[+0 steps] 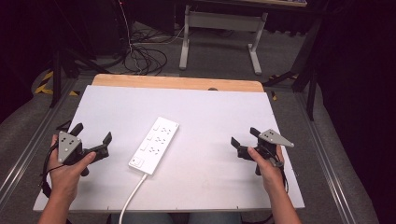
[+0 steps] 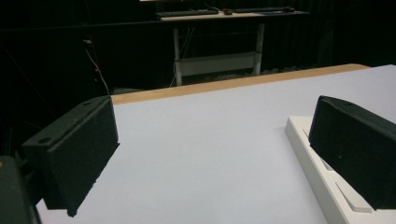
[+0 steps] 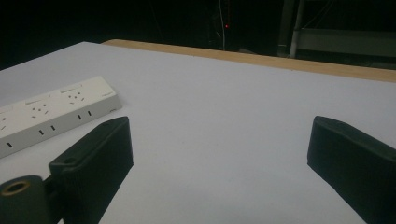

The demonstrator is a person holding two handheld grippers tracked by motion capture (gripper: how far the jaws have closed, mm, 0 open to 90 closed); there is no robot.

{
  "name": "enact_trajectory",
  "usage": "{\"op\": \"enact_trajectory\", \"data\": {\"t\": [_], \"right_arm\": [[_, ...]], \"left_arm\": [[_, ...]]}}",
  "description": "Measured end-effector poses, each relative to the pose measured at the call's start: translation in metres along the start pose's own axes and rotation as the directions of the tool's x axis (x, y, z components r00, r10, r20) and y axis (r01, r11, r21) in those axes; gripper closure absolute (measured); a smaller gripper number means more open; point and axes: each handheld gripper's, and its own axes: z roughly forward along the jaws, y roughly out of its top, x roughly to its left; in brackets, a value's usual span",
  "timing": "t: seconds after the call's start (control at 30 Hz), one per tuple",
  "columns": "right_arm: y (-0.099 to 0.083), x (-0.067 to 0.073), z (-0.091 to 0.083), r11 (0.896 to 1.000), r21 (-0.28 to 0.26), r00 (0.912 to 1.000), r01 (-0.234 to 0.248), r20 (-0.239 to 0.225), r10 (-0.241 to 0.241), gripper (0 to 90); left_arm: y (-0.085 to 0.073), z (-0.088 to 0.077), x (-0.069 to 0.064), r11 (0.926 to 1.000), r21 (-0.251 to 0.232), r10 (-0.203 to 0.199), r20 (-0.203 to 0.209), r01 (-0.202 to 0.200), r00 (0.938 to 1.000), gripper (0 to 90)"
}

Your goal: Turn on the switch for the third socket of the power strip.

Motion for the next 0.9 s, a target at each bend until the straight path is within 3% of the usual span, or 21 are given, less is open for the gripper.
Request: {"op": "enact_trajectory", "data": {"t": [0.43,0.9], "right_arm": [[-0.0003,-0.0015,-0.0006,1.000,0.002,0.9999,-0.011,0.001,0.011,7.4],[0.0000,-0.0021,-0.0007,1.000,-0.001,0.9998,-0.019,-0.009,0.019,7.5]], "left_arm": [[0.0004,0.0017,0.0006,1.0000,-0.002,-0.006,-0.014,0.006,0.9999,4.9],[0.0013,0.0009,0.0000,0.9988,0.008,0.049,0.009,-0.049,0.9988,33.8]]}}
